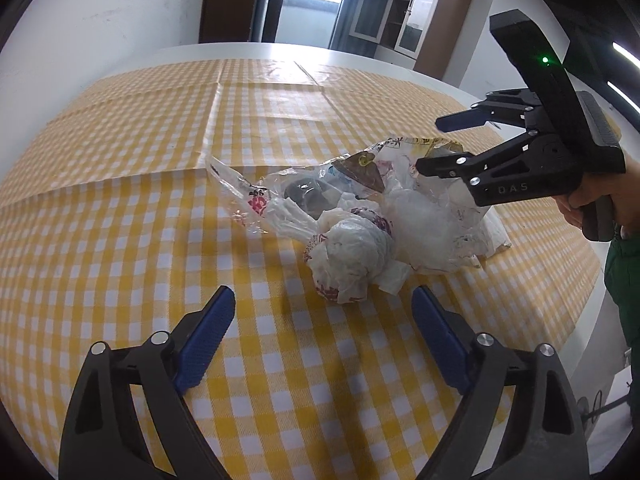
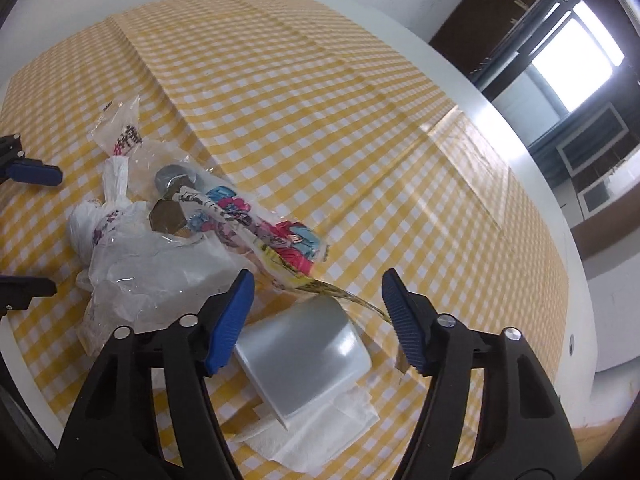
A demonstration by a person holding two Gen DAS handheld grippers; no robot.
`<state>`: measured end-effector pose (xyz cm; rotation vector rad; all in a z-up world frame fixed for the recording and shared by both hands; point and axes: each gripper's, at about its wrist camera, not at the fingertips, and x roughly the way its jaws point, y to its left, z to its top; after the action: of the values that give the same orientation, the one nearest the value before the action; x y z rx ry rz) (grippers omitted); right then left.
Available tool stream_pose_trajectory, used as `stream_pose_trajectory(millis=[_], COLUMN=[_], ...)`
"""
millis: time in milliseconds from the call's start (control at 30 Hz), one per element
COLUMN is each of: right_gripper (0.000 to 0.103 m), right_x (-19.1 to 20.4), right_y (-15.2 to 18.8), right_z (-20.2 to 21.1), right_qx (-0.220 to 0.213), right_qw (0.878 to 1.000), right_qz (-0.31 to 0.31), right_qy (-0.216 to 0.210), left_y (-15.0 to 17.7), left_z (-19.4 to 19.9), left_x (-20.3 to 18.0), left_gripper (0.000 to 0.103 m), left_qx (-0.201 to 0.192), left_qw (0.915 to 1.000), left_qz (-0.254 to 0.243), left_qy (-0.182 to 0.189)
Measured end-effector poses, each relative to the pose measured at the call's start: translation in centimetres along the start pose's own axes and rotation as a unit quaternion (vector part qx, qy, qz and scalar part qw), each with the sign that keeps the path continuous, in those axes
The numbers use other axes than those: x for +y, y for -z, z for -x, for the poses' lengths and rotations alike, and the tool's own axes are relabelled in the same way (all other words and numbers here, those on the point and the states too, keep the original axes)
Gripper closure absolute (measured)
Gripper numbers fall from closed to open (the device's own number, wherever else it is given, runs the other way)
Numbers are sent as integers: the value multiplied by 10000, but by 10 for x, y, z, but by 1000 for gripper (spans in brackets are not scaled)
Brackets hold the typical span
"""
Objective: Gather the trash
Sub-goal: 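Grasp the clear plastic bottle with the right tool while the left tool grasps a white plastic bag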
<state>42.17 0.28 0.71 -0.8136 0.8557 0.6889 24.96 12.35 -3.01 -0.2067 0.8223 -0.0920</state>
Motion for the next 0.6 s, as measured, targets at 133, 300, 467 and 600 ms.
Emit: stream_pose_trajectory(millis=[133,300,467,600], right_gripper=[73,90,98,99], right_x=[6,3,-7,-12], right_y=[0,6,7,10], right_z=[-7,3,24,47], right_qx=[84,-25,-438,-799], right_qw=[9999,9999,9984,9943], right_qz=[125,92,-258,-649], right_qy=[-9,65,261,275], left_y=[-4,0,3,6], left_z=[-4,2,14,27], left_x=[-5,-3,-3,-1], left_gripper=[37,93,103,103], left_qx=[-9,-164,-451,-638], left_qw=[9999,9994,9982,9969], left_qz=[-56,176,288,377], left_qy=[84,258,274,265])
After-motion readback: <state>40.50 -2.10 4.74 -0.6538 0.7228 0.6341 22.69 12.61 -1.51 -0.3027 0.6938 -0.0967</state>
